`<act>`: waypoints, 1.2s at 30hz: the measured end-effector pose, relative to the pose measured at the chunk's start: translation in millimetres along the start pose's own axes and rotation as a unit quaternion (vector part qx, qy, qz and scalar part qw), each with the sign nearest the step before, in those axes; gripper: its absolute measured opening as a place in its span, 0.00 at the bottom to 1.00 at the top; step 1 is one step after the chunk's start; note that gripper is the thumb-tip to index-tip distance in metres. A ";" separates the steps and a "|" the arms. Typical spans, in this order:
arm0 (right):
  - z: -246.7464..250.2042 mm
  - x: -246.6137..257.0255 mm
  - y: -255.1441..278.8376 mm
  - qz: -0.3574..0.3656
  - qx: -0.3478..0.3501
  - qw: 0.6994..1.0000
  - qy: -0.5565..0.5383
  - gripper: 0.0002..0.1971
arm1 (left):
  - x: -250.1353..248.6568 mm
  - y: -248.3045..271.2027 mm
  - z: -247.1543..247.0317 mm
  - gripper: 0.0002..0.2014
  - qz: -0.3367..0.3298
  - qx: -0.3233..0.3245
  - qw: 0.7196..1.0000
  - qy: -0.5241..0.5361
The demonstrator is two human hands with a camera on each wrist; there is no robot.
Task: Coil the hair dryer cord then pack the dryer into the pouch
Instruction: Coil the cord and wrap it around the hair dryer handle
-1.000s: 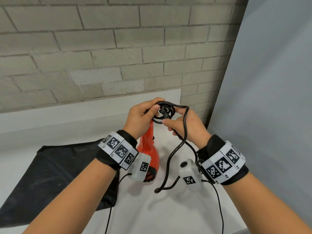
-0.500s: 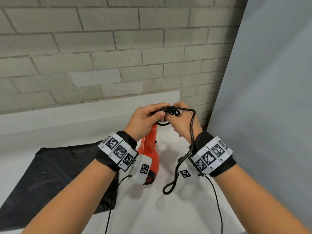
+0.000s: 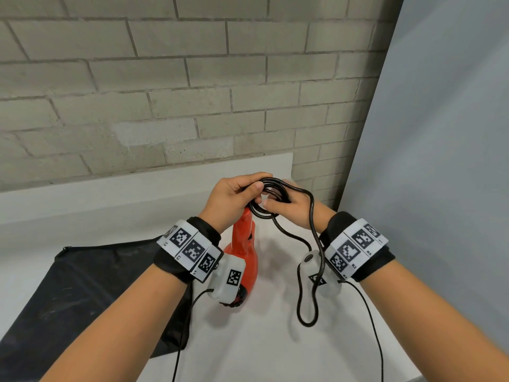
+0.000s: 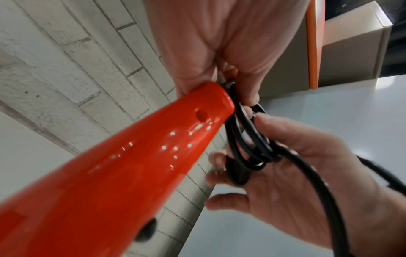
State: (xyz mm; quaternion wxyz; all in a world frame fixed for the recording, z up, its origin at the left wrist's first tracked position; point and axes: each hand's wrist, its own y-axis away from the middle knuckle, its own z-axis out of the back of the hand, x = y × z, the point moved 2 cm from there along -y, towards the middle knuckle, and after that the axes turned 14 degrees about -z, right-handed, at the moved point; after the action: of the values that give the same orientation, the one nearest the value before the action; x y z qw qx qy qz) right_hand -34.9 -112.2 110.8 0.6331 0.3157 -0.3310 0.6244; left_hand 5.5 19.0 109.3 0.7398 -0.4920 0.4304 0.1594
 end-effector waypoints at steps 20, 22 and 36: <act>-24.7 -76.2 10.3 -0.131 -0.015 0.977 0.166 0.26 | 7.0 3.7 17.0 0.14 0.017 -0.100 0.995 0.021; -30.0 -47.3 4.0 -0.037 -0.038 0.997 0.060 0.25 | 5.5 1.3 17.2 0.15 0.023 -0.092 0.995 0.029; -33.5 -5.8 -6.1 0.070 0.007 0.951 -0.302 0.12 | -5.8 -15.4 38.6 0.12 0.086 0.016 0.995 0.046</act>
State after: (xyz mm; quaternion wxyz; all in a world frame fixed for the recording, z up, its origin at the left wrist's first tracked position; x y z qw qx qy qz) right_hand -28.0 -88.4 86.7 0.4562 0.4702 -0.5231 0.5451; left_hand 30.8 46.3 128.6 0.7103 -0.4481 0.5074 0.1931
